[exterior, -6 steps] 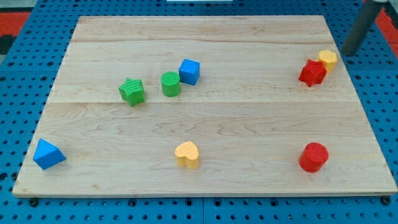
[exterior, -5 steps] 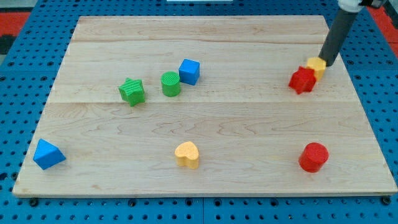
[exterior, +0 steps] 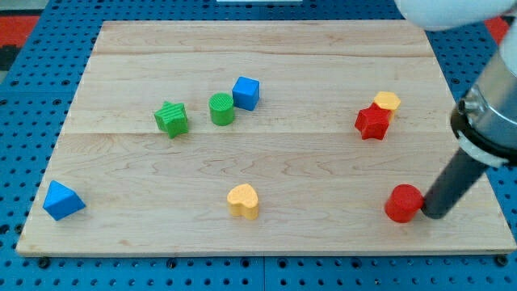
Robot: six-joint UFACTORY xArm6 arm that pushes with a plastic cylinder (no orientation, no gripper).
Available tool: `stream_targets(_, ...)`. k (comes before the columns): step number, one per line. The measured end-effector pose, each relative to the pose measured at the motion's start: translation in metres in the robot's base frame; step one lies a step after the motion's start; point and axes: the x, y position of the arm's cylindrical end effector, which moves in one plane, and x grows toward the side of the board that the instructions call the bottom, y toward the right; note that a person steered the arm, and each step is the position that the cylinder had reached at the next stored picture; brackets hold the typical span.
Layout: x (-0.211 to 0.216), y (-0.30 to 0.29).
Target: Make a group of red blocks and yellow blocks at the center right of the board
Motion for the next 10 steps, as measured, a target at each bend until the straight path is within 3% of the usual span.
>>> stream_targets(1, 0.008, 0.010)
stream_targets(2, 0.040, -0.019)
stream_targets(4, -0.046, -0.024)
stream_targets(5, -0.054, -0.011)
stream_targets(6, 0.050, -0.002)
stream_targets(7, 0.058, -0.022)
stream_targets(9, 0.051, -0.173)
stream_targets(10, 0.026, -0.173)
